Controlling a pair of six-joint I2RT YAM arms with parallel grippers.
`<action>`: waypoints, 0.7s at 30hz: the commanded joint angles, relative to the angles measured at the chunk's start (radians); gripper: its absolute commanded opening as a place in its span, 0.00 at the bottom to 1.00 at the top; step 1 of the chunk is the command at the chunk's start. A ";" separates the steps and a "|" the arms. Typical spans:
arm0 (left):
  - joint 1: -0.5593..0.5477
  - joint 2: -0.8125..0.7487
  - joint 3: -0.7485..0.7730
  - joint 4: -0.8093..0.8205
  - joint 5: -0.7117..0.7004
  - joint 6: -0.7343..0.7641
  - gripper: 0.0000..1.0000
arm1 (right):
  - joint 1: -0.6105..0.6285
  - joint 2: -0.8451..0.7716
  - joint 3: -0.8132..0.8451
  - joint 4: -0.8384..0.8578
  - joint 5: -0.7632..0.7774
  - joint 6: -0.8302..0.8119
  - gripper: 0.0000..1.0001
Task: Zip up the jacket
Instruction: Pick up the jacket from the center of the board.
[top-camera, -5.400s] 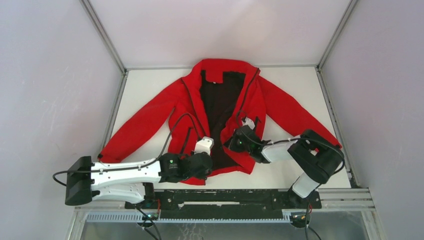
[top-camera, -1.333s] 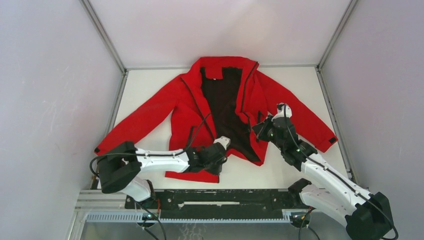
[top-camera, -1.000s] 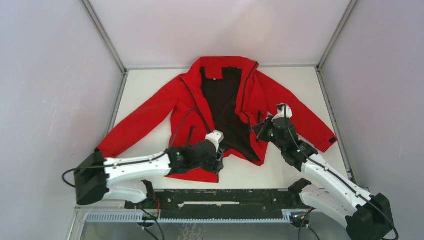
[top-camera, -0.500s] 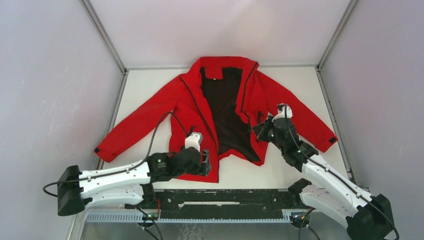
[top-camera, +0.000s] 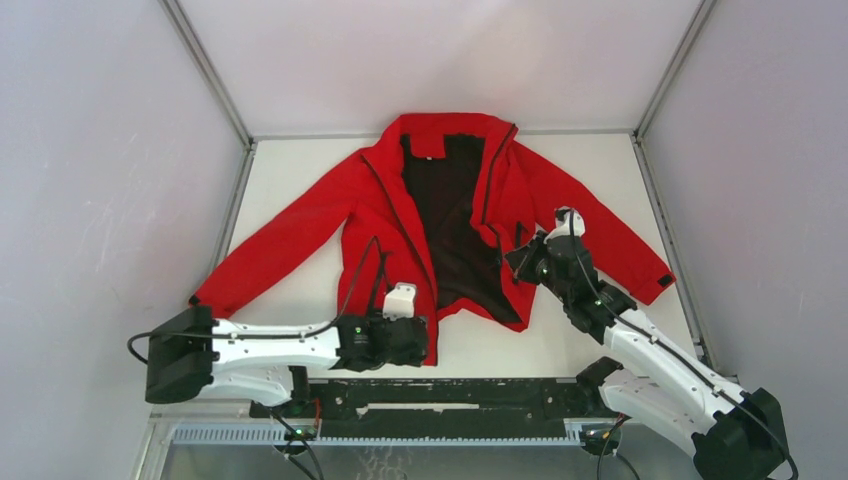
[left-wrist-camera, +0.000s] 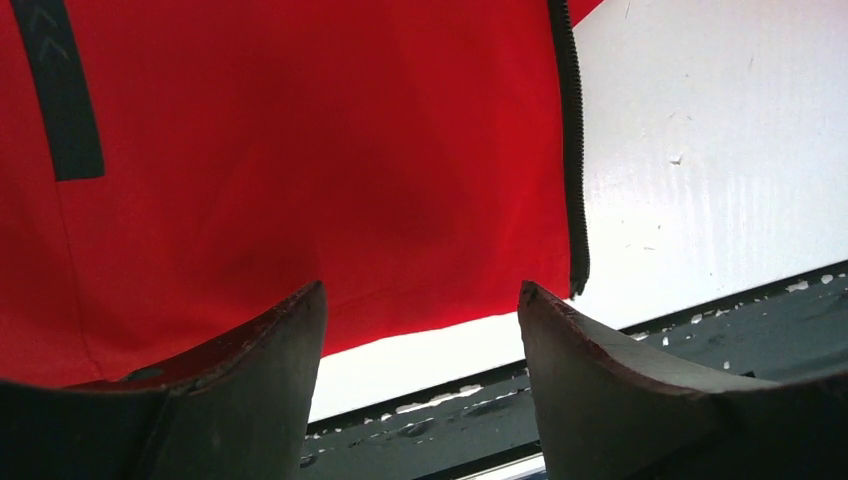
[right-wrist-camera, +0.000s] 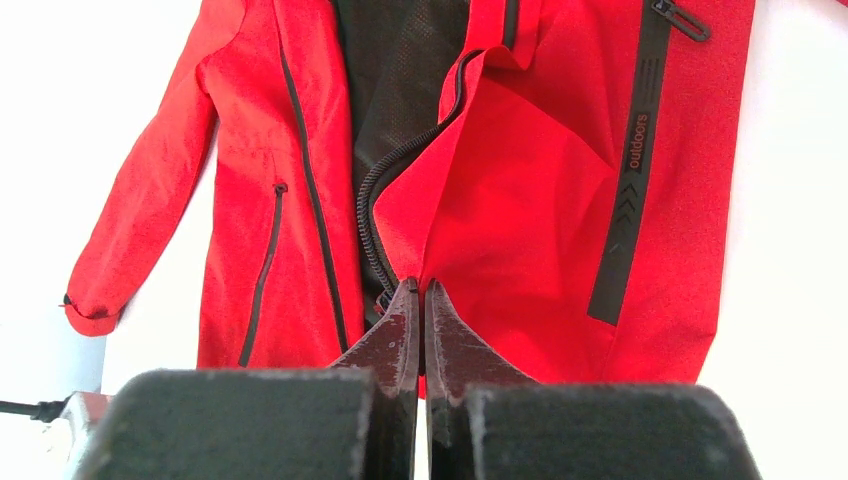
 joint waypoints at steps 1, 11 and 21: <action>-0.011 0.059 0.081 0.041 -0.025 -0.042 0.74 | -0.010 -0.006 0.004 0.046 0.001 -0.010 0.00; -0.044 0.195 0.160 0.046 0.004 -0.038 0.75 | -0.039 -0.018 -0.014 0.052 -0.022 -0.012 0.00; -0.086 0.211 0.161 -0.004 -0.042 -0.126 0.77 | -0.049 -0.020 -0.031 0.072 -0.036 -0.005 0.00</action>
